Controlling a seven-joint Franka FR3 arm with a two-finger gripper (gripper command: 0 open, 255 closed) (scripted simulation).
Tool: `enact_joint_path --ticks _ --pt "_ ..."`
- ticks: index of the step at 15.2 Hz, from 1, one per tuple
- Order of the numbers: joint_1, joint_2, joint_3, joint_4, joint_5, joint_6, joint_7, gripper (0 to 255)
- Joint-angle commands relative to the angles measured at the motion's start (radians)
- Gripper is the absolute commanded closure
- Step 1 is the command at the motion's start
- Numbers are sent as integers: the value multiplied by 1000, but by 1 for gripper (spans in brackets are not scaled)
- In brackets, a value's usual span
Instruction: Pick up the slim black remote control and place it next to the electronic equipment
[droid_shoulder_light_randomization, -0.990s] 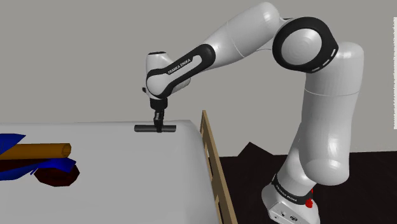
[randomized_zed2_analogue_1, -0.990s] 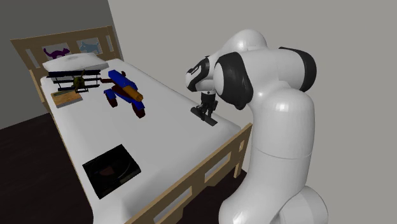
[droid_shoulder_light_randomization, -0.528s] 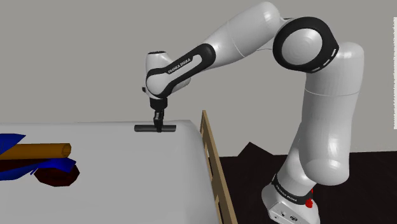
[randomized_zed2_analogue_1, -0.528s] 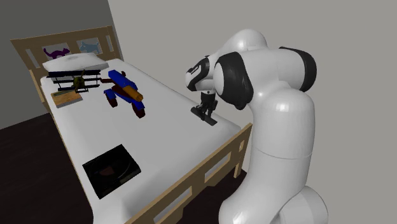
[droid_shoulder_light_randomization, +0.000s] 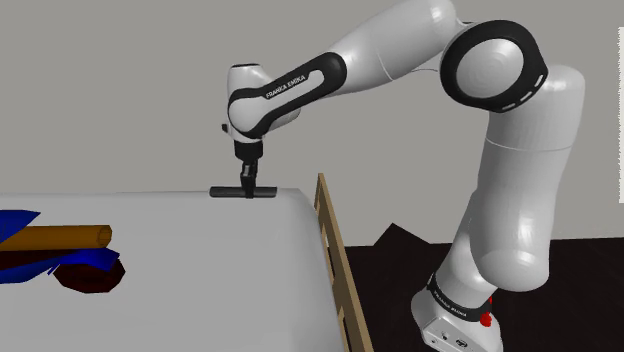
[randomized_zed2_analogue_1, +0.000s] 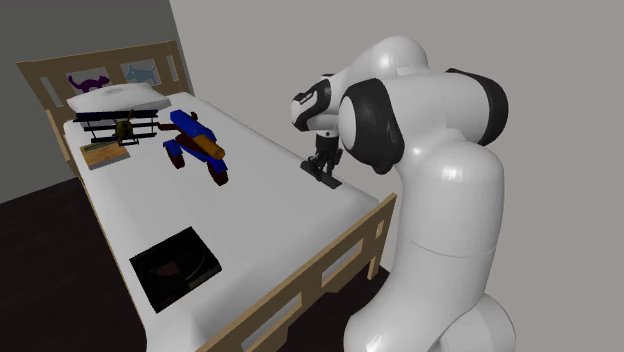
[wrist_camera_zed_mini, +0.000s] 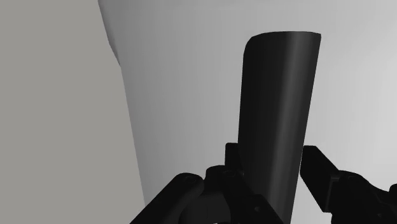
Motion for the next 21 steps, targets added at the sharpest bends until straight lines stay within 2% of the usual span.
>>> enact_joint_path --ticks 1,13,21 --pt "0 -14 0 10 -1 -24 2 255" --pt "-1 -68 -1 90 -5 -158 10 255" --pt "67 -298 57 -206 10 -83 125 255"
